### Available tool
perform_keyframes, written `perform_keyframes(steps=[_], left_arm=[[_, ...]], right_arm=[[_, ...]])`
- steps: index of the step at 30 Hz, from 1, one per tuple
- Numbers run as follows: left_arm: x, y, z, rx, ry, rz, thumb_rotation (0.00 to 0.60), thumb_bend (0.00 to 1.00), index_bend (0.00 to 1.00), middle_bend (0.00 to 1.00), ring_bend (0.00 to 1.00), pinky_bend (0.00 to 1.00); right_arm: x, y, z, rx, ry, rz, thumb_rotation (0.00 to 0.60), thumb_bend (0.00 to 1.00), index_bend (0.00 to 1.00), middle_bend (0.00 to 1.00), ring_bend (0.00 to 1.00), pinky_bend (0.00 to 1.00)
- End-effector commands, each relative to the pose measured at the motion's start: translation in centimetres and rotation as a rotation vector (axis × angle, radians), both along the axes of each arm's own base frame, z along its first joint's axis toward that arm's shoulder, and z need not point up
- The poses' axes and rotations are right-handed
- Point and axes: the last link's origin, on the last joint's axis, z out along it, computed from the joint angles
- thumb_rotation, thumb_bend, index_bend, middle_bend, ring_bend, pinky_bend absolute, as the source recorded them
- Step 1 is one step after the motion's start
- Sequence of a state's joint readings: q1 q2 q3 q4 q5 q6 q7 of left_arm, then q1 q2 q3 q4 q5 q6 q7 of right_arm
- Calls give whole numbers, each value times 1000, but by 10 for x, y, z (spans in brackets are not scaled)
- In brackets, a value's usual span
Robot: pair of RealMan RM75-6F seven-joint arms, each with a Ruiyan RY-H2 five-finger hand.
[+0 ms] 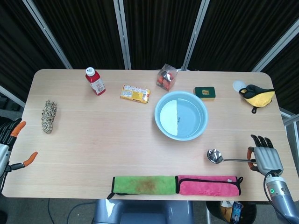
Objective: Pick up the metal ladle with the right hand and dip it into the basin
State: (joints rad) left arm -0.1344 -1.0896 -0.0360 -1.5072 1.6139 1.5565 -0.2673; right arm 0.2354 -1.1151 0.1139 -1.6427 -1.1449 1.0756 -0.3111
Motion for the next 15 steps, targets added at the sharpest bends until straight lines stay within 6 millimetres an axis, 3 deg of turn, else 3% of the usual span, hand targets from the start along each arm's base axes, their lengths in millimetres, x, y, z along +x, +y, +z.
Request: perform_keyframes(steps=[1,9,15], left_arm=[[0,0,-1,-3,3,-1,290,268,26,0,0,0],[1,-1,-5,-15,12,-4,292,268,25,0,0,0],[3,1,-6,-15,7,-3,292,268,26,0,0,0]], right_arm=[[2,0,6,-7,-4,6,600,567,809,56,0,0],[15,-2,36,-79,-33,39,600,566,809,62,0,0],[41,-5,54,-103,-18,112,600,567,809,63,0,0]])
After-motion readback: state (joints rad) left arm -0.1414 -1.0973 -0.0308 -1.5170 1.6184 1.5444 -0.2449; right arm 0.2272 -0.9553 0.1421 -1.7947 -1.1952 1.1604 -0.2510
